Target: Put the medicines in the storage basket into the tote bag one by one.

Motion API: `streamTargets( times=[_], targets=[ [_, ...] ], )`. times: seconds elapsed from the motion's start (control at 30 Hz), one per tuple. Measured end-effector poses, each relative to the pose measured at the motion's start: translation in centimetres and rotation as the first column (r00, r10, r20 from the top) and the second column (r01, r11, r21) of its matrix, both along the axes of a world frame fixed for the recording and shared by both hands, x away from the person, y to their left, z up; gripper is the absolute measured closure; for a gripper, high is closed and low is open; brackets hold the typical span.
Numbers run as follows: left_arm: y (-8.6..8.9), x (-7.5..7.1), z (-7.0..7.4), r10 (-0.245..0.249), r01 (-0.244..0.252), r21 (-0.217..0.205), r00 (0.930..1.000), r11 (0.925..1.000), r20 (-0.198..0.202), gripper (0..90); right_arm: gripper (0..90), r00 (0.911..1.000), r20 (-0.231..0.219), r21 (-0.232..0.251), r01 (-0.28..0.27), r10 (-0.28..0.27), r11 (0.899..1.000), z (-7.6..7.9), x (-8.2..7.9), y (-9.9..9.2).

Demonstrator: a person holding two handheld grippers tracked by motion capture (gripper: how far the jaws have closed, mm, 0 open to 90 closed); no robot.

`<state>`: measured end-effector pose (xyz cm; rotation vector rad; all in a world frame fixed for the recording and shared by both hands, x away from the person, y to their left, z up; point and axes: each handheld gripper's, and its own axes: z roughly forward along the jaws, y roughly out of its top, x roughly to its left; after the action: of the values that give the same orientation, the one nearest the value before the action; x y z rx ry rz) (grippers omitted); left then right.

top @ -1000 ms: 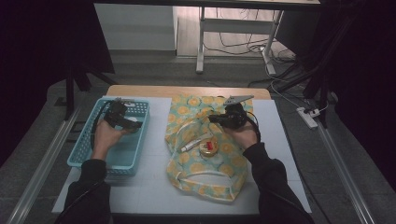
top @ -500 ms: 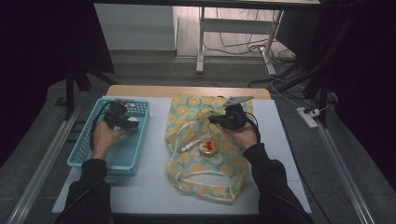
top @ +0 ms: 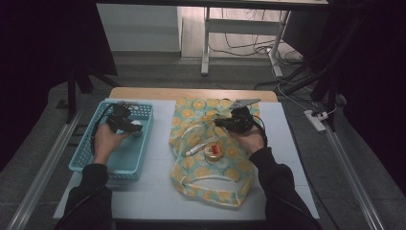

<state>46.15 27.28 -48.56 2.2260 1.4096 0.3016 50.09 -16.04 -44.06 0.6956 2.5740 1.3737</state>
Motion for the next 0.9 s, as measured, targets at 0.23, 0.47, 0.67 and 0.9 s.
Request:
streamTargets(
  times=[0.23, 0.47, 0.67, 0.9],
  targets=[
    [0.5, -0.7, 1.4, 0.004, -0.003, -0.041, 0.9997, 0.9992, 0.023, 50.1, 90.0, 1.0, 0.001, 0.002, 0.0, 0.0, 1.0, 0.0, 0.0, 0.1],
    [0.7, -1.6, 2.7, 0.005, -0.002, -0.054, 0.9987, 0.9985, 0.051, 50.2, 90.0, 1.0, 0.005, 0.006, 0.004, -0.004, 1.0, 0.1, 0.0, 0.0],
    [0.6, -2.6, 4.3, -0.009, 0.016, -0.074, 0.9959, 0.9971, 0.091, 50.2, 90.0, 1.0, 0.005, 0.005, 0.004, -0.004, 1.0, 0.1, 0.0, -0.1],
    [-0.6, -3.6, 5.9, -0.049, 0.059, -0.074, 0.9899, 0.9955, 0.133, 50.2, 90.0, 1.0, 0.003, 0.005, 0.005, -0.005, 1.0, 0.0, 0.0, 0.0]
  ],
)
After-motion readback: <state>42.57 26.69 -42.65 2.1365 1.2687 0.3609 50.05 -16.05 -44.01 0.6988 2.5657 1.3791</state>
